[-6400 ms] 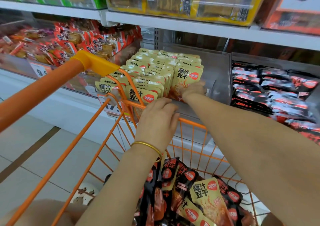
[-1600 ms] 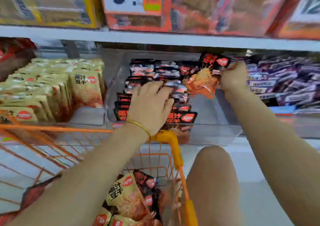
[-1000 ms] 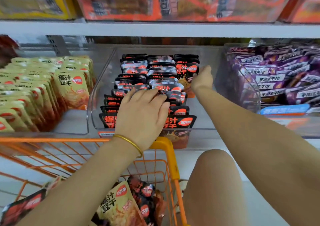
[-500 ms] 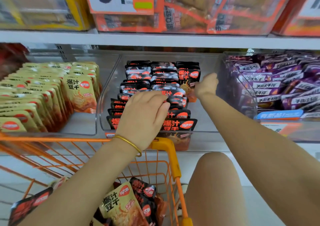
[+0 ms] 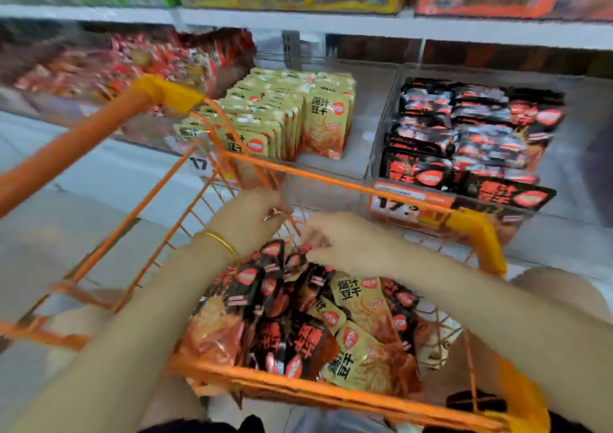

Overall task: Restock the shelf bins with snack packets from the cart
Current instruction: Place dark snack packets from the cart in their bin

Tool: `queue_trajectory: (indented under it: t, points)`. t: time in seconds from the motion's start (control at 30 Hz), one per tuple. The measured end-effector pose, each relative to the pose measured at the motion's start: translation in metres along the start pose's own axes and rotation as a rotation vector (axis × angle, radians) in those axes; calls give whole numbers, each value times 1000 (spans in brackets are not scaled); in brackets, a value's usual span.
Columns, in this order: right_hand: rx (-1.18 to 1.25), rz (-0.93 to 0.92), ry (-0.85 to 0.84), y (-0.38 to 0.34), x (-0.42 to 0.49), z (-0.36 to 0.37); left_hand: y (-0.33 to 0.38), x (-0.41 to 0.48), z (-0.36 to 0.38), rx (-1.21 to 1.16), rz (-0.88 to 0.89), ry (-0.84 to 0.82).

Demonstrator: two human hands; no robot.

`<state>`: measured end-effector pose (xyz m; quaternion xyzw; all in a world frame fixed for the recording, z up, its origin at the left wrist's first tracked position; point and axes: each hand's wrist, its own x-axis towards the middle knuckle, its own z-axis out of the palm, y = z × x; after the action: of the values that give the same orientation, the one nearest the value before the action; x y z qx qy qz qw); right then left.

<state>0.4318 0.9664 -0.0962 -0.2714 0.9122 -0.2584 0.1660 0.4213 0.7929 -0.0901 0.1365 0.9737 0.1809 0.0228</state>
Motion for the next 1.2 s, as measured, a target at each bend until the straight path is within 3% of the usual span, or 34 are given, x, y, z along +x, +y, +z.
queue_trajectory:
  t: [0.07, 0.13, 0.33, 0.4, 0.53, 0.63, 0.8, 0.93, 1.03, 1.2]
  points:
    - [-127, 61, -56, -5, 23, 23, -12, -8, 8, -2, -87, 0]
    - [-175, 105, -3, -2, 42, 38, -18, -9, 14, 1, -129, -20]
    - [-123, 248, 5, 0, 83, 65, -34, 3, 22, 31, -310, -75]
    - [-13, 270, 11, 1, 87, 68, -35, 1, 23, 28, -338, -93]
    - [434, 255, 109, 5, 70, 47, -27, -3, 20, -46, -328, -93]
    - [518, 218, 152, 9, 40, 17, -14, -6, 11, -295, -325, -98]
    - [701, 215, 288, 18, -12, -22, 18, -8, -2, -701, -205, -42]
    - [664, 216, 298, 28, -53, -43, 57, 6, -3, -765, -46, 78]
    - [821, 271, 429, 51, -78, -64, 95, 29, 2, -811, 58, 118]
    - [1277, 316, 815, 99, -124, -120, 168, 65, 13, -879, 222, 192]
